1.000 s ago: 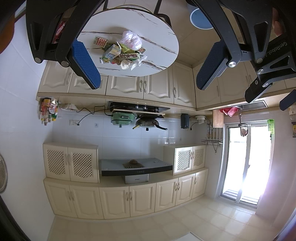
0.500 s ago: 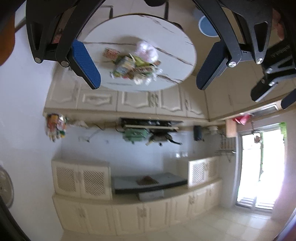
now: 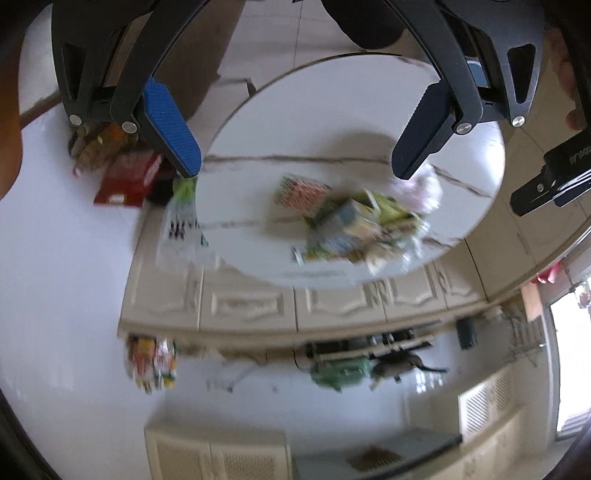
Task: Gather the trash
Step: 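Grasp the clear plastic bag with the left gripper while the right gripper grasps the milk carton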
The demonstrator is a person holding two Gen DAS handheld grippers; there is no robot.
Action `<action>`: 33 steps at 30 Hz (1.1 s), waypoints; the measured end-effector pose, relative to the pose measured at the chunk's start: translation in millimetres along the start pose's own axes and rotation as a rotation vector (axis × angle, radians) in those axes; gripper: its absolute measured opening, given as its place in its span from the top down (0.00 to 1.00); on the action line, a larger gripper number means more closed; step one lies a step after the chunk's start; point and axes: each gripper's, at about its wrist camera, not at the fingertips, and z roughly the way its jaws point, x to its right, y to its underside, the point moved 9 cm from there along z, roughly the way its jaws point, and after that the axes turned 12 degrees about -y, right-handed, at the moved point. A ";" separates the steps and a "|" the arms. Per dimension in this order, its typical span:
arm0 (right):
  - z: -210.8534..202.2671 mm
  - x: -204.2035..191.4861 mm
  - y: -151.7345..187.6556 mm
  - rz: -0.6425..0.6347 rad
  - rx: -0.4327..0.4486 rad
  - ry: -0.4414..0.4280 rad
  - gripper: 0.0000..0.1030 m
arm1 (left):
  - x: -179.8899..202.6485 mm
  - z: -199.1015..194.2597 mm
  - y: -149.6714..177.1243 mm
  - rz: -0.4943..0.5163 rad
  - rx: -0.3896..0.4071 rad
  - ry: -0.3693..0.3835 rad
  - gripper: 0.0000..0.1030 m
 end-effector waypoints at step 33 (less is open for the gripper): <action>150.4 13.0 -18.0 0.070 -0.163 -0.094 0.00 | 23.3 188.3 0.1 0.019 -0.287 0.058 0.39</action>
